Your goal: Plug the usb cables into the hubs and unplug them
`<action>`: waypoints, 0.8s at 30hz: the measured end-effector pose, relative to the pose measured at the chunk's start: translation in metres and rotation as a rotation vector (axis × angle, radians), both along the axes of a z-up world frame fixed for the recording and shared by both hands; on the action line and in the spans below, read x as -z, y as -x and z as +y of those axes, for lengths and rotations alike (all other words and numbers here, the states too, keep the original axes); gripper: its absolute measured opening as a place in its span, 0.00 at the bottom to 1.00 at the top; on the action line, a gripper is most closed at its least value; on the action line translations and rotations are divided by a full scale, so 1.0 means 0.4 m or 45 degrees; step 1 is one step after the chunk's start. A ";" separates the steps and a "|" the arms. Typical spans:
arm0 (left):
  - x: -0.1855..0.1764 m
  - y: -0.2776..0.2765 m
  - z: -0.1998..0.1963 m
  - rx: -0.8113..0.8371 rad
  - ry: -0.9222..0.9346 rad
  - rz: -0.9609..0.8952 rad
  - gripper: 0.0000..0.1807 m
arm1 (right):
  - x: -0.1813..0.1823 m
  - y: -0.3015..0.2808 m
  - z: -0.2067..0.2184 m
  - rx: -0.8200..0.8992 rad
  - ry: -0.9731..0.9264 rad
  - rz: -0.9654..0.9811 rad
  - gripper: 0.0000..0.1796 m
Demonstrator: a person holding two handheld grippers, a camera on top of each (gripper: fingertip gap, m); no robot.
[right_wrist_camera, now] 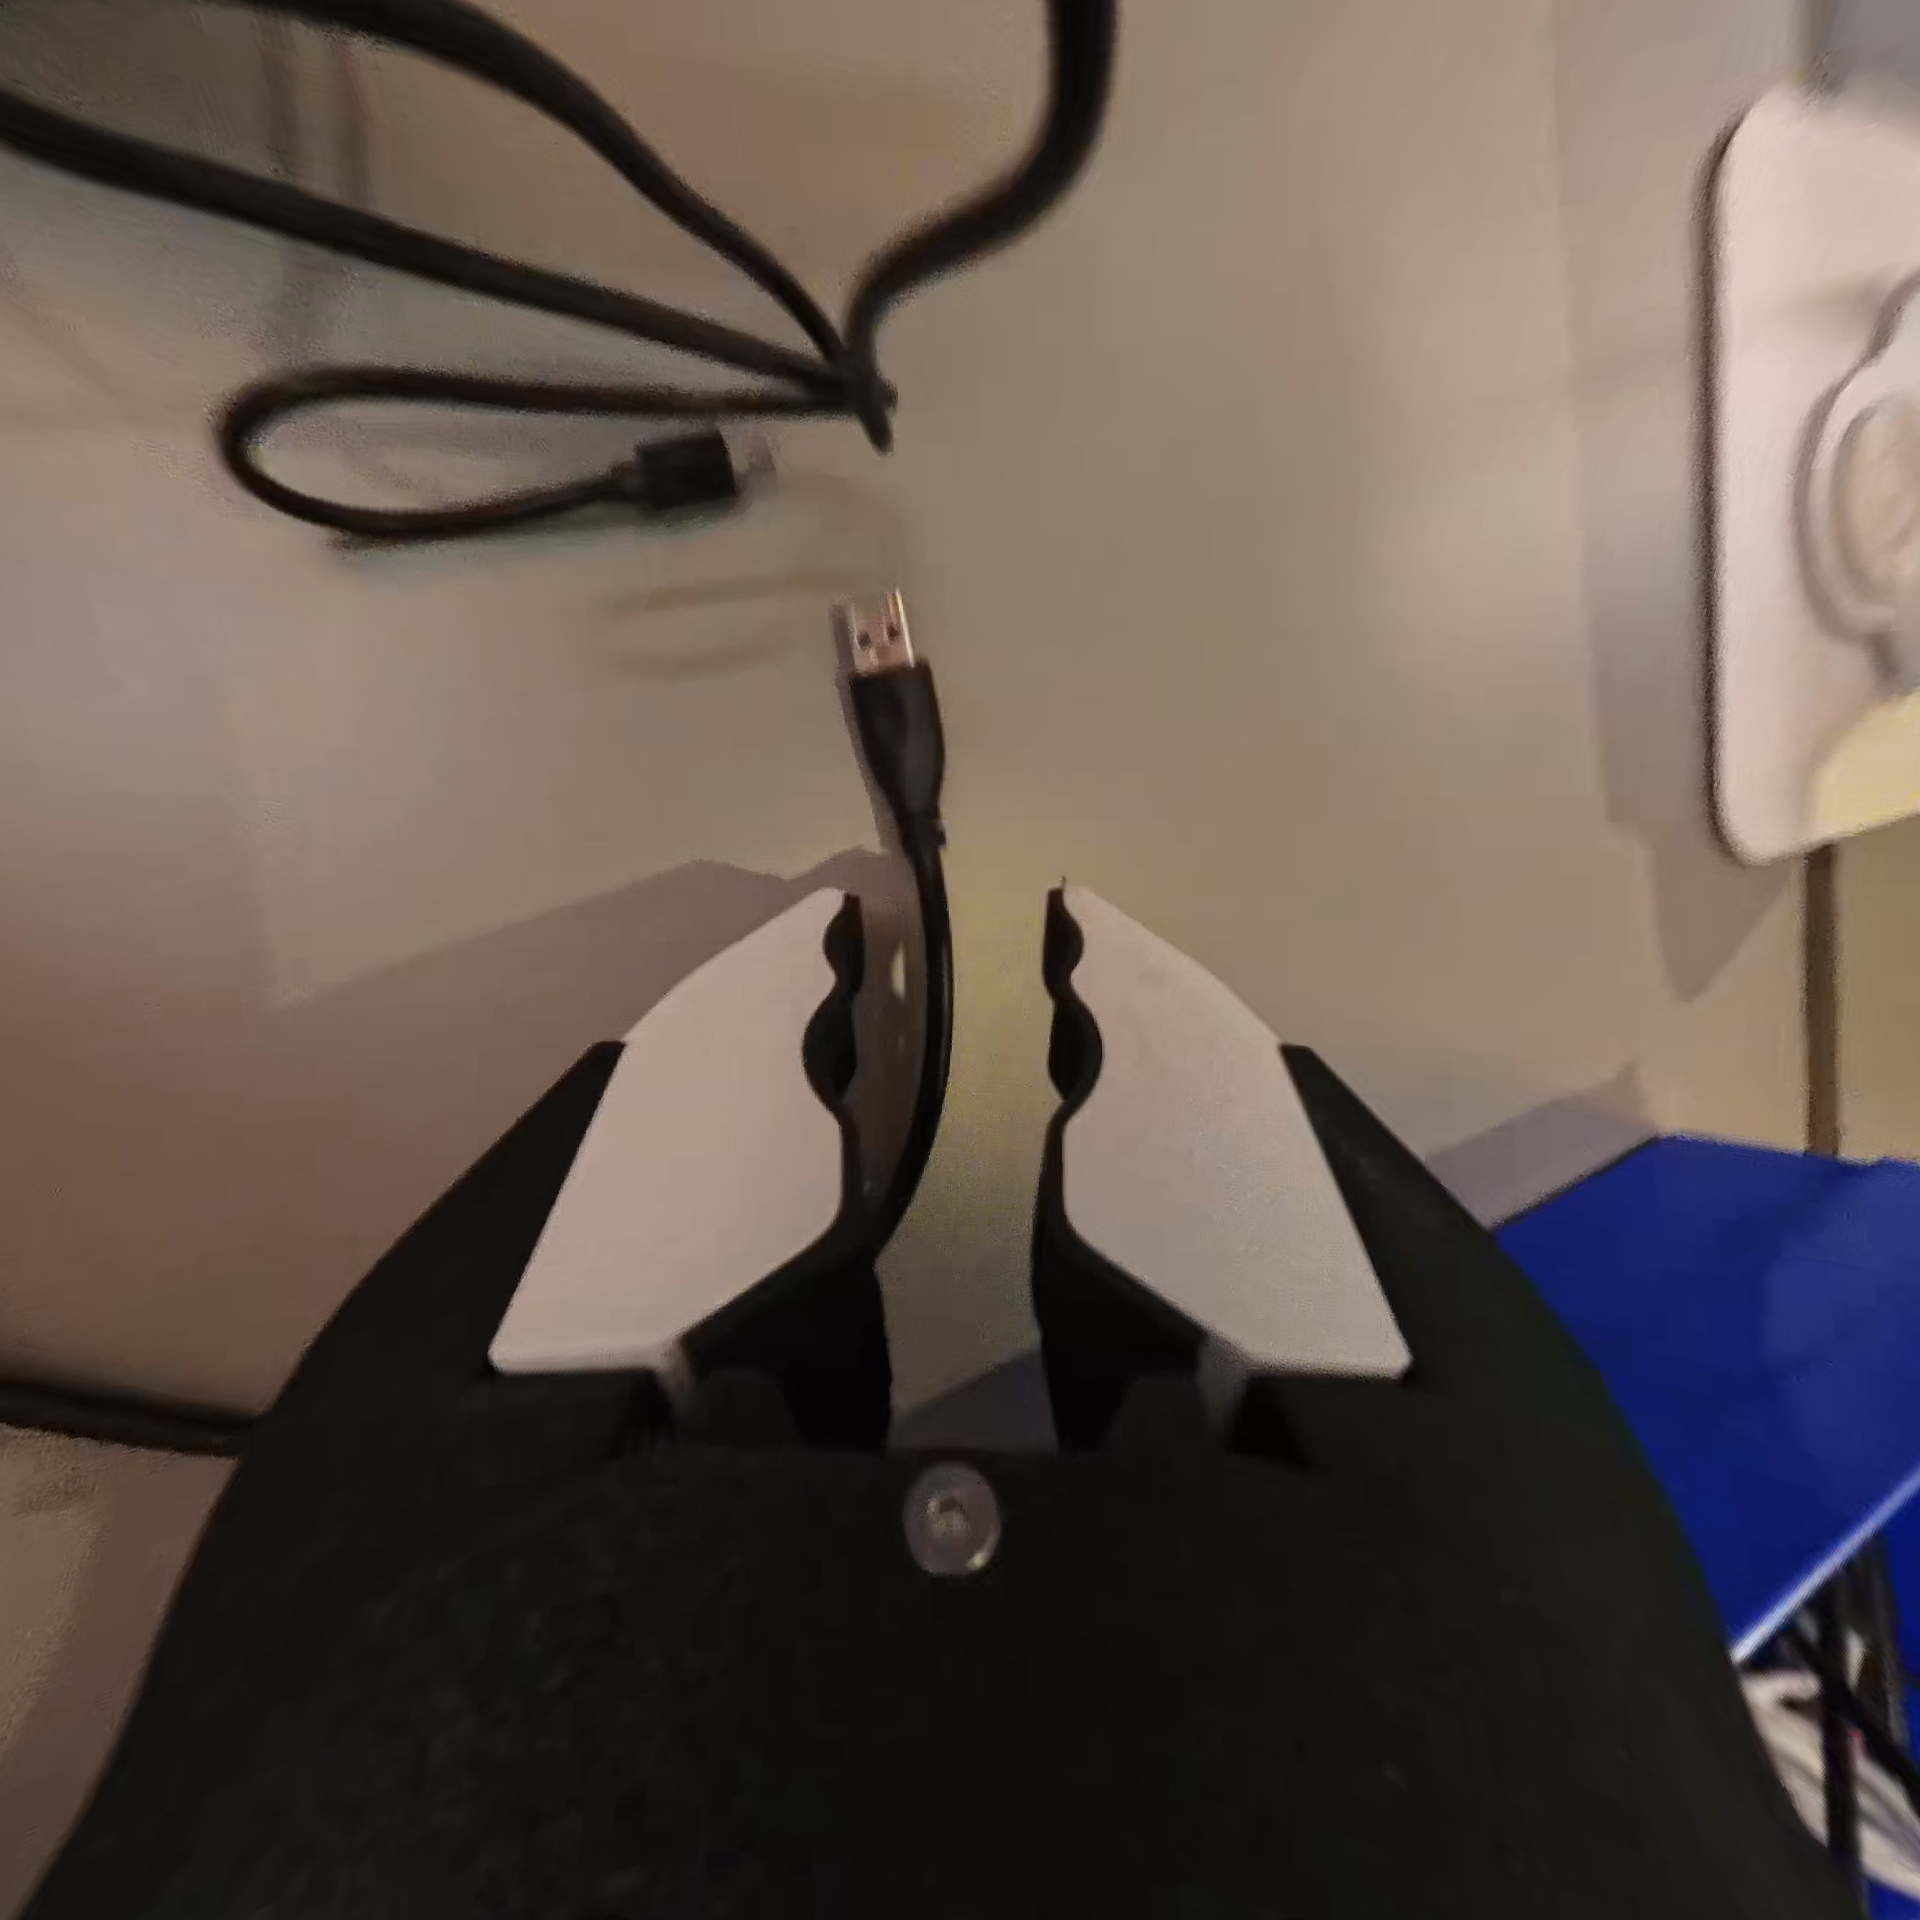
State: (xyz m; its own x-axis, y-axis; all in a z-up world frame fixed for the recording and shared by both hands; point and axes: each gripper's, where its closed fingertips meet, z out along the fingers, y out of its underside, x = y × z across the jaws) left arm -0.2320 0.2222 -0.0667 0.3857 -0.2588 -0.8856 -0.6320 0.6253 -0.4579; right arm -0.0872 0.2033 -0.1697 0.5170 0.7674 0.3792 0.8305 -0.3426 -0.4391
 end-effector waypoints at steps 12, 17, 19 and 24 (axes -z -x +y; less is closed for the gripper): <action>0.015 0.049 0.031 -0.032 0.093 -0.052 0.09 | -0.025 -0.093 -0.088 0.553 -0.197 0.345 0.19; 0.030 0.038 0.026 -0.002 0.129 -0.046 0.09 | 0.044 -0.132 -0.191 0.858 0.005 0.706 0.18; 0.033 0.029 0.025 0.011 0.139 -0.045 0.09 | 0.056 -0.136 -0.190 0.874 0.013 0.654 0.17; 0.026 0.006 0.016 0.045 0.126 -0.037 0.09 | 0.064 -0.134 -0.173 0.850 0.014 0.599 0.04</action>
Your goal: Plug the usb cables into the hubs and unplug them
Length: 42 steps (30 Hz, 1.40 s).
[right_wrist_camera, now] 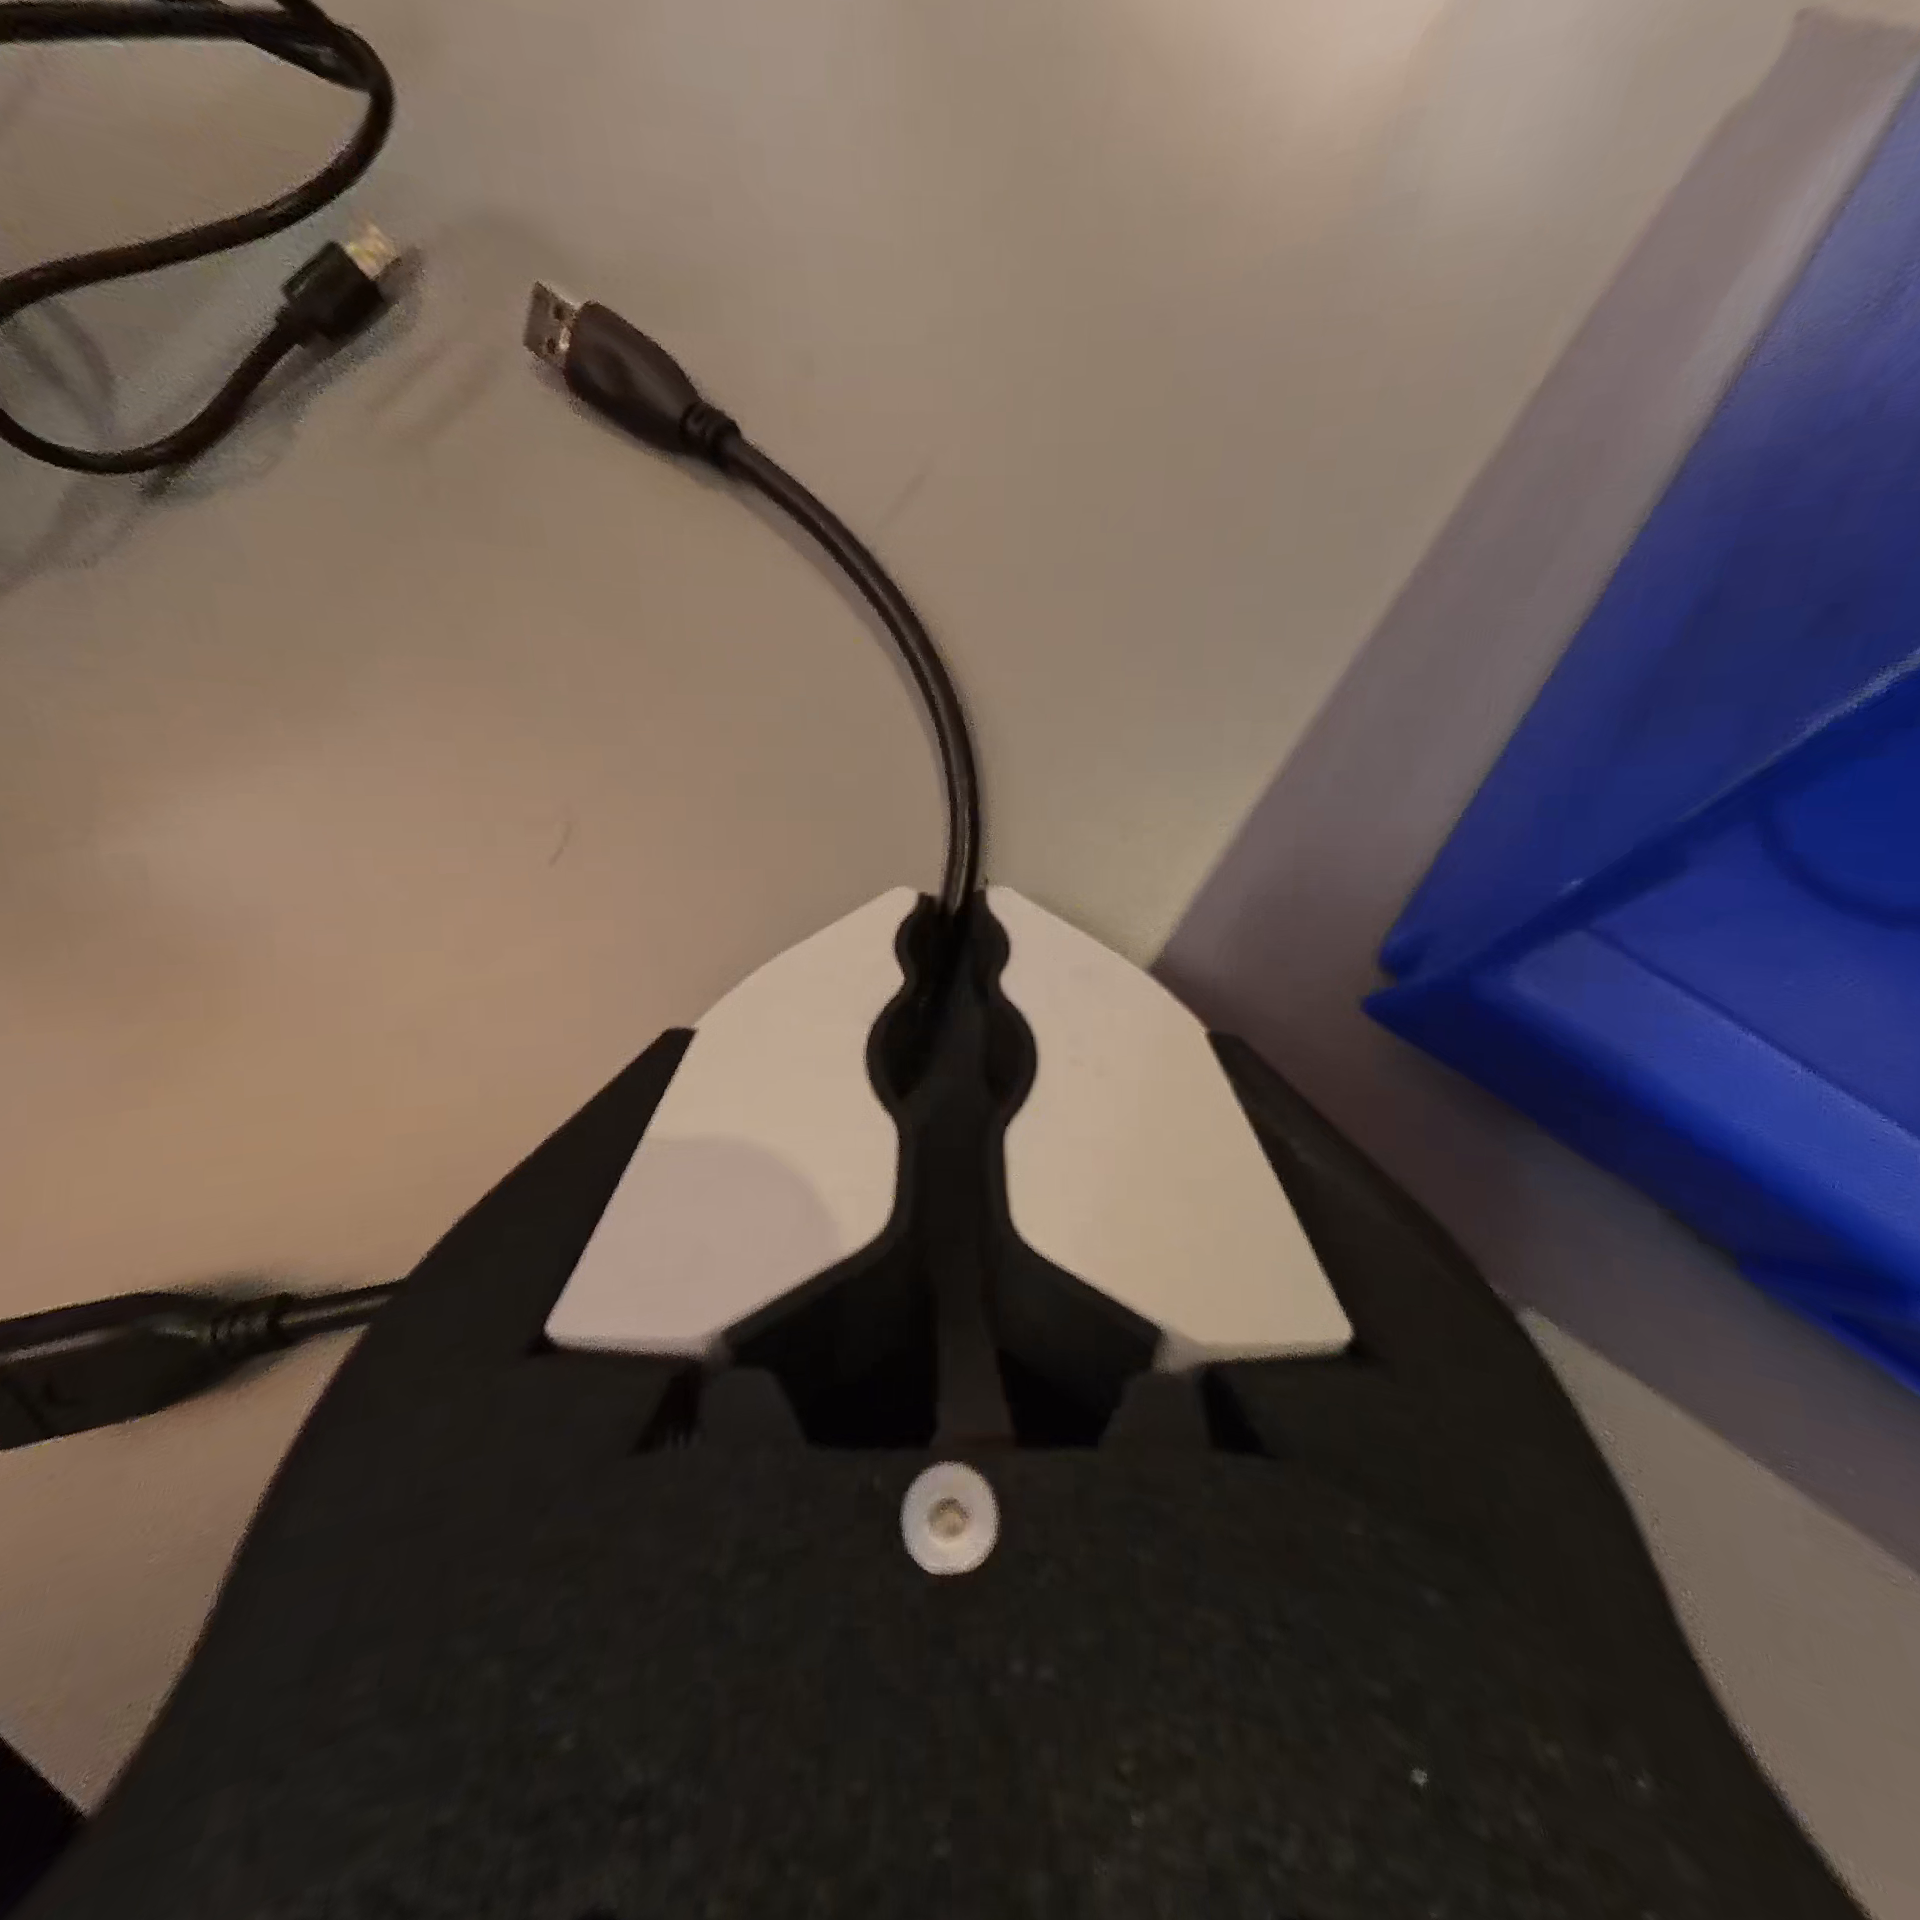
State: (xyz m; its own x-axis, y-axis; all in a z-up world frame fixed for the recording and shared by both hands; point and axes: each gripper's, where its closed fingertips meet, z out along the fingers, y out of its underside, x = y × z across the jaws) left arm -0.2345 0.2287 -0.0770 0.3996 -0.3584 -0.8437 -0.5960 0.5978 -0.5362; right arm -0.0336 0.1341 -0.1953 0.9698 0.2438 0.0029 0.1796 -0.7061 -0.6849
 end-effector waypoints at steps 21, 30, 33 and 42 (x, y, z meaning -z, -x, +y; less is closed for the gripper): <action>0.005 0.005 -0.007 0.005 -0.007 0.030 0.09 | -0.119 0.105 -0.053 -0.171 0.437 0.855 0.02; 0.007 0.008 -0.002 0.005 0.005 0.024 0.09 | -0.050 0.106 -0.021 -0.357 0.208 0.148 0.13; 0.008 0.008 0.000 0.006 0.009 0.022 0.09 | -0.121 0.168 0.009 -0.619 -0.067 0.033 0.17; 0.007 0.005 0.000 0.011 0.003 0.024 0.09 | -0.058 0.345 0.064 -1.274 -0.132 -0.236 0.17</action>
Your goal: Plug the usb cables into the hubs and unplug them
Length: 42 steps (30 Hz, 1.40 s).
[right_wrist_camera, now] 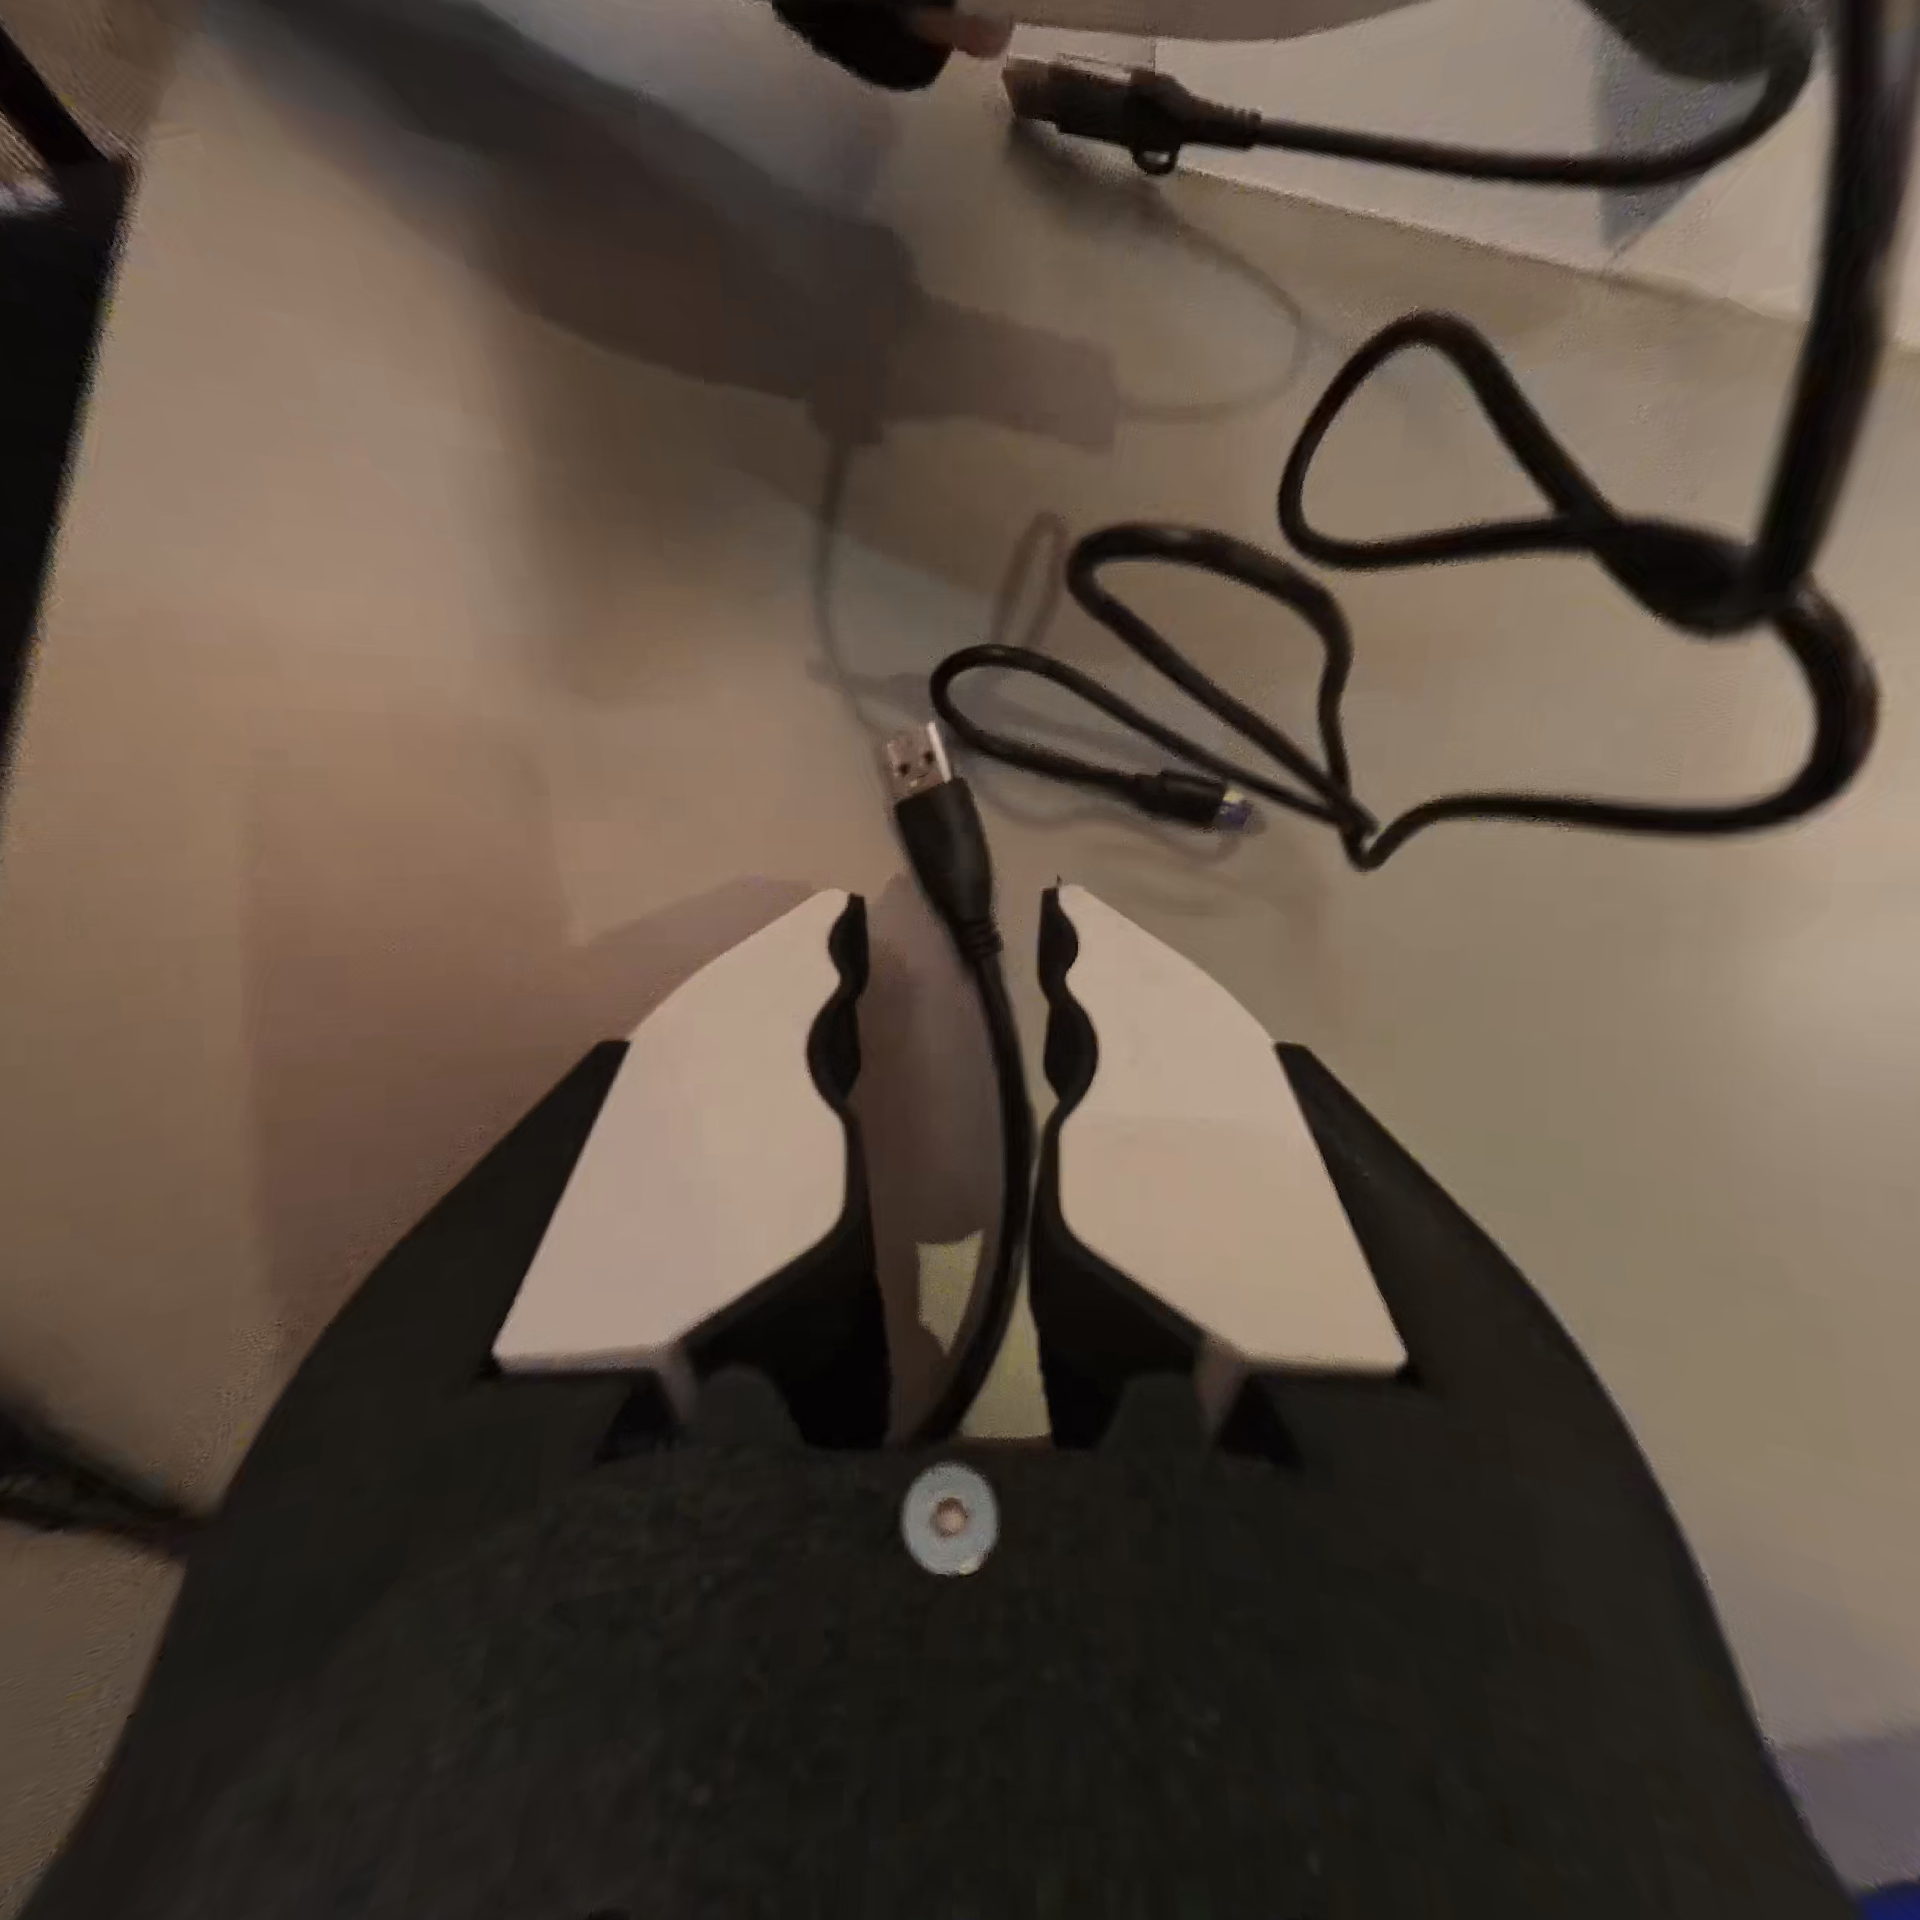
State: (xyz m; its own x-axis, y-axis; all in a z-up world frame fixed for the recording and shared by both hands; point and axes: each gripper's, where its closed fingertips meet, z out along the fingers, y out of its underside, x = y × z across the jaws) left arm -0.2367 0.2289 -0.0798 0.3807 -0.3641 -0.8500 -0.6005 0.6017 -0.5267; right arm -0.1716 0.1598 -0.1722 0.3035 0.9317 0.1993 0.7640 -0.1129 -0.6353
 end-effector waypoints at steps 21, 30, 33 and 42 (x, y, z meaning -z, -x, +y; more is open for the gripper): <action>0.020 0.002 0.005 0.018 0.026 0.015 0.09 | -0.057 0.018 -0.001 0.050 0.182 0.255 0.08; 0.023 -0.028 -0.008 0.016 -0.053 0.085 0.09 | -0.358 -0.051 0.079 0.188 -0.044 0.403 0.08; 0.022 -0.025 -0.009 0.013 -0.052 0.085 0.09 | -0.384 -0.101 0.158 0.259 -0.179 0.294 0.05; 0.018 0.003 0.000 -0.014 -0.012 0.057 0.10 | -0.084 -0.082 0.331 0.379 0.072 -0.070 0.04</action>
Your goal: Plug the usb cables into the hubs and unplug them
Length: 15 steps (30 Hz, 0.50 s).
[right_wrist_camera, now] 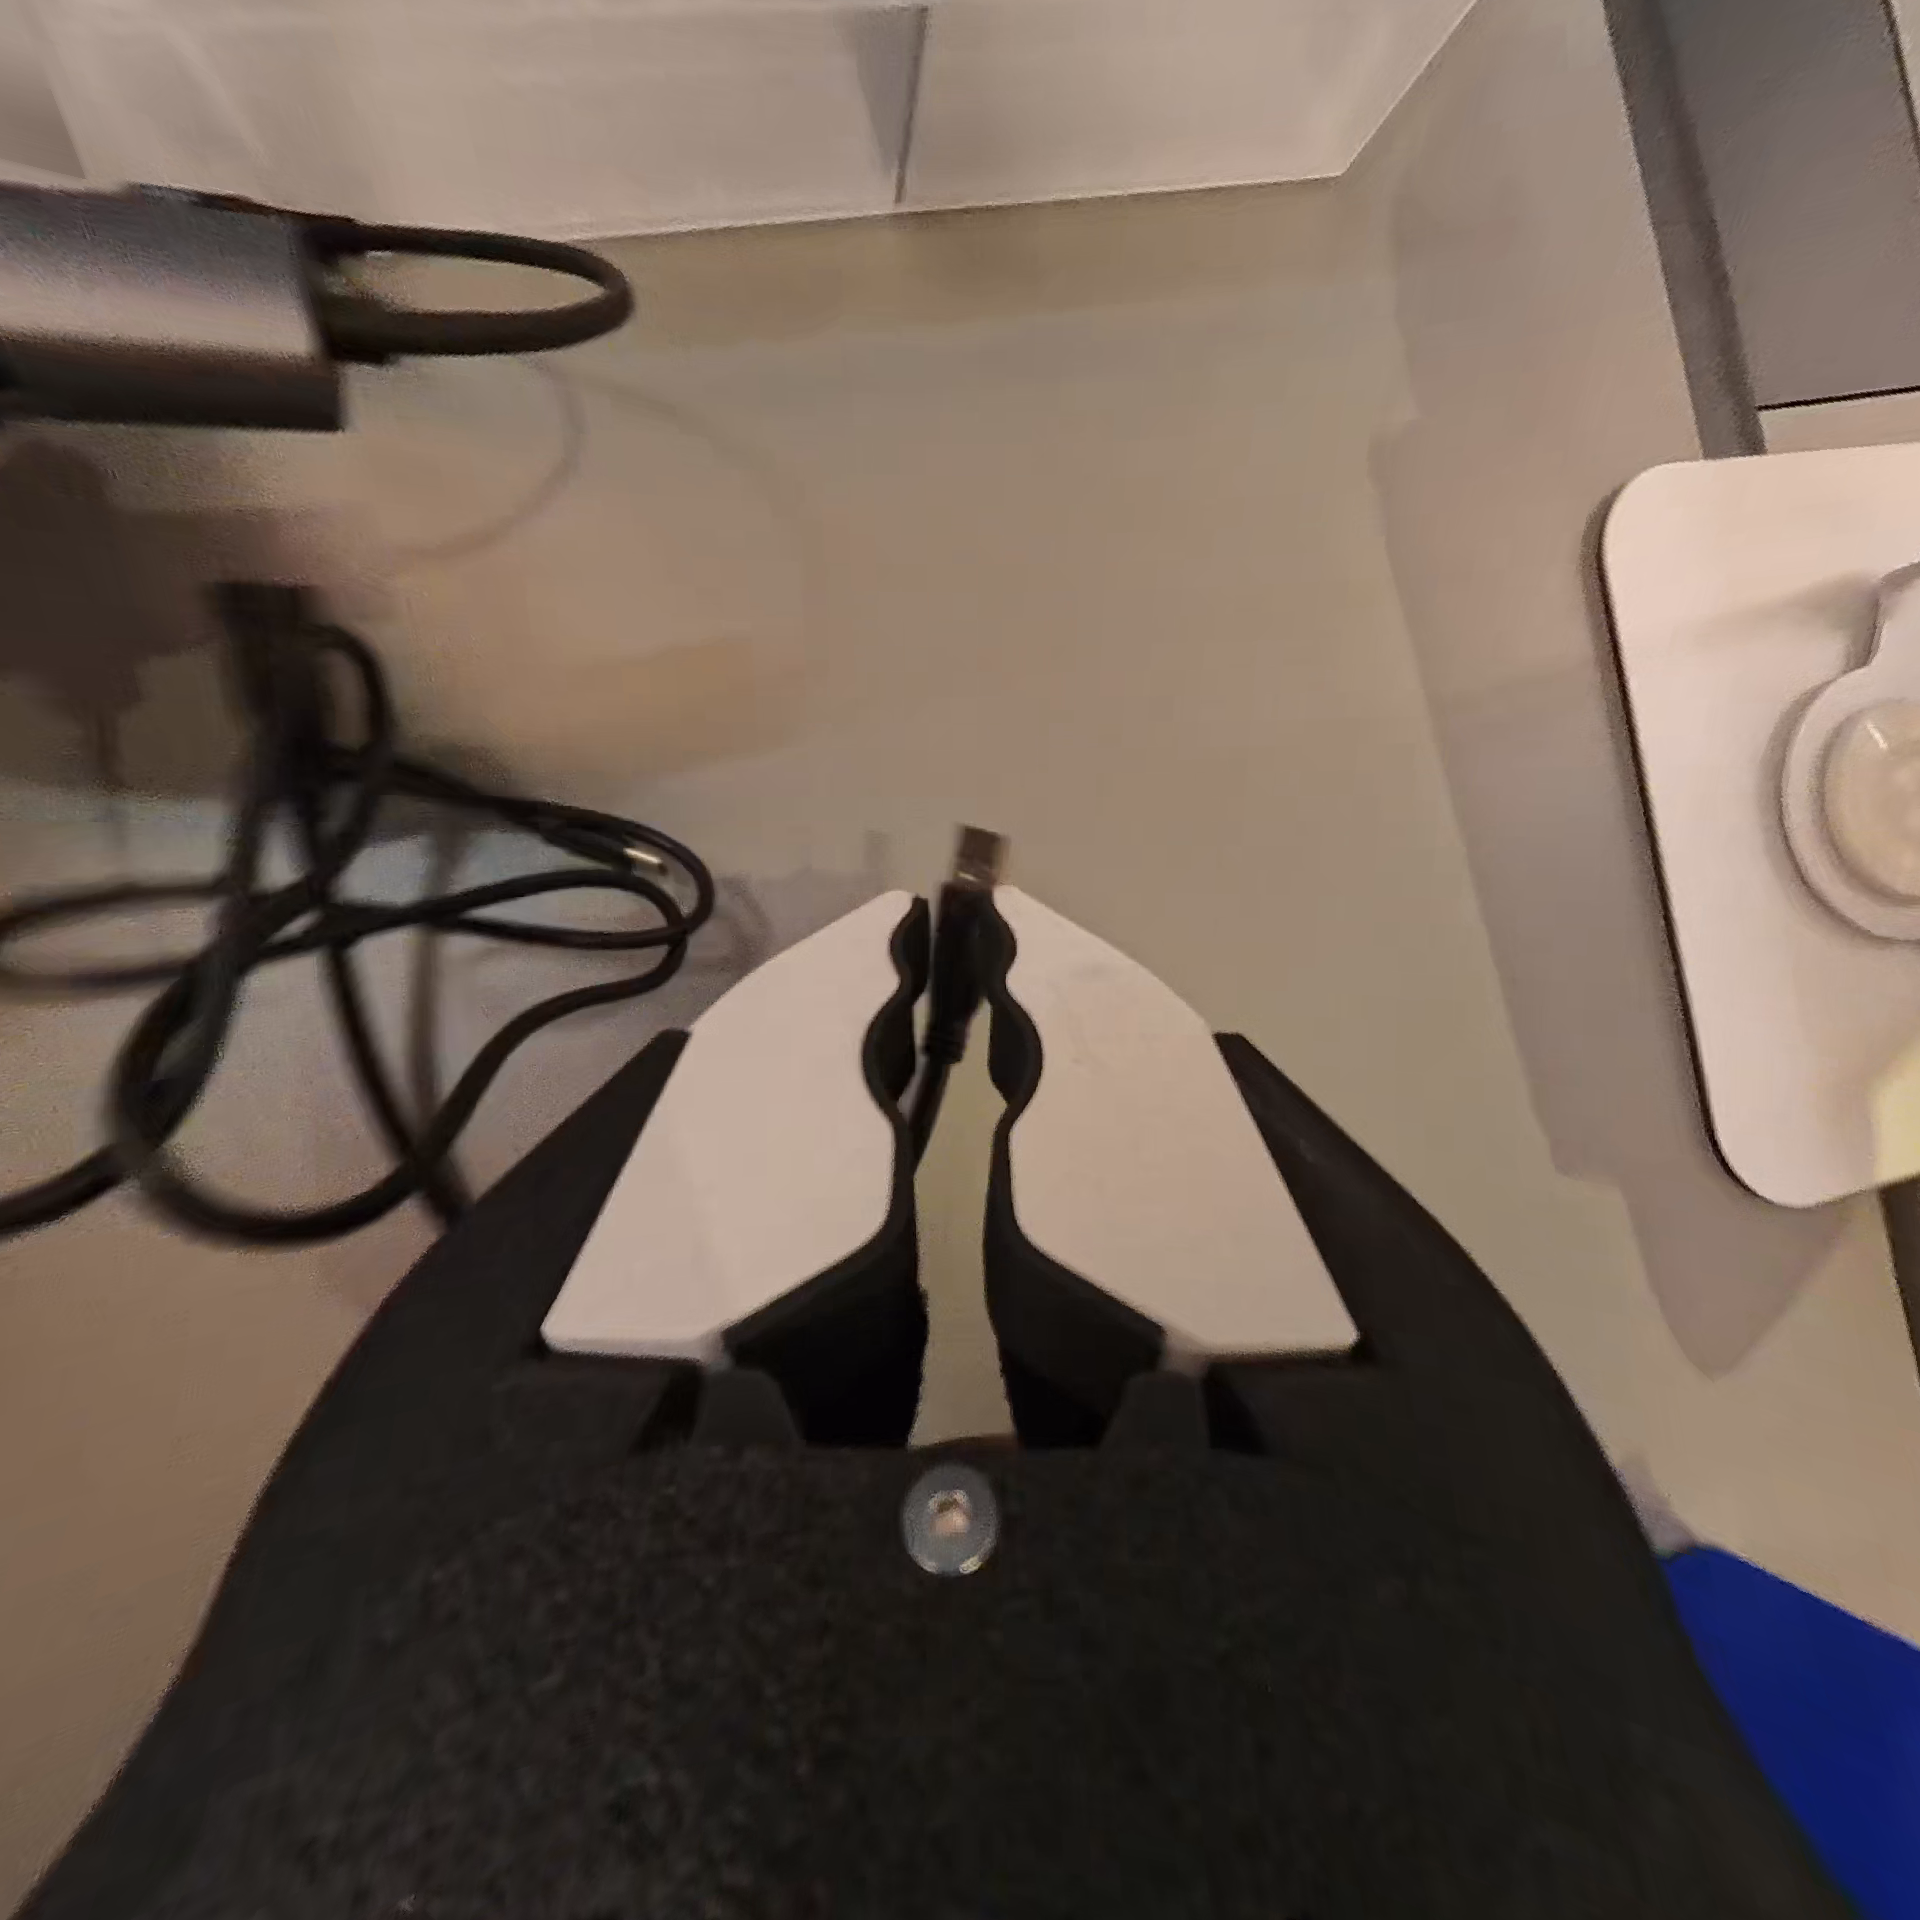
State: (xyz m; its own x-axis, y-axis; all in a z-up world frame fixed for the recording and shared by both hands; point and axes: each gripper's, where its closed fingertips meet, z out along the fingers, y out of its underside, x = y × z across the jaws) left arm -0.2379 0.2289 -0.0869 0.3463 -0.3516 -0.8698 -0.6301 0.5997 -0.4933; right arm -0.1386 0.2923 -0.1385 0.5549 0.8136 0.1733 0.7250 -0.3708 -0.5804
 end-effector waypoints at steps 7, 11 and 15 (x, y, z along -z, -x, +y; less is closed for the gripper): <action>-0.001 0.021 0.004 -0.013 -0.005 0.001 0.09 | 0.049 -0.063 0.057 0.241 -0.048 -0.062 0.17; 0.006 0.021 0.008 -0.003 0.025 -0.015 0.09 | 0.103 -0.062 0.048 0.330 -0.070 0.058 0.20; 0.015 0.009 0.004 0.015 0.034 0.001 0.09 | 0.135 -0.040 0.056 0.357 -0.097 0.167 0.10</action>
State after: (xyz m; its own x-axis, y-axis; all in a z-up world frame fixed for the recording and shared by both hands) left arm -0.2413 0.2307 -0.0928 0.3409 -0.3791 -0.8602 -0.6234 0.5937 -0.5087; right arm -0.1226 0.3147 -0.1924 0.7774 0.6132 0.1397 0.5176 -0.4976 -0.6960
